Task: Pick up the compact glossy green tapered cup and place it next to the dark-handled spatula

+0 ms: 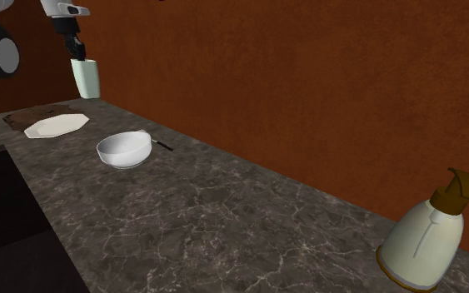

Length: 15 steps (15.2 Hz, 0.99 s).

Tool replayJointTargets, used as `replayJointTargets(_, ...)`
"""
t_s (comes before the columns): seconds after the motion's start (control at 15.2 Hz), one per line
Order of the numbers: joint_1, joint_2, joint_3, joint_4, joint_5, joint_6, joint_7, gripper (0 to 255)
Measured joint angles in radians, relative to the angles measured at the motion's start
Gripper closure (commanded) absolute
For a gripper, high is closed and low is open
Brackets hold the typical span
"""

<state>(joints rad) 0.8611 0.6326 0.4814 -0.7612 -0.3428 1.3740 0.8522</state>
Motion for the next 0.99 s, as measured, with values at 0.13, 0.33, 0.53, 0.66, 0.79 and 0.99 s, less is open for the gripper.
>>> replayJointTargets(0.13, -0.019, -0.027, 0.007, -0.077, 0.010, 0.047, 0.013, 255)
replayJointTargets(0.33, -0.042, -0.050, 0.012, -0.160, 0.019, 0.104, 0.021, 255)
replayJointTargets(0.53, -0.063, -0.075, 0.016, -0.244, 0.029, 0.161, 0.029, 255)
replayJointTargets(0.66, -0.073, -0.082, 0.017, -0.285, 0.032, 0.195, 0.032, 255)
replayJointTargets(0.79, -0.085, -0.098, 0.019, -0.337, 0.037, 0.230, 0.037, 255)
replayJointTargets(0.99, -0.100, -0.111, 0.021, -0.401, 0.042, 0.279, 0.042, 255)
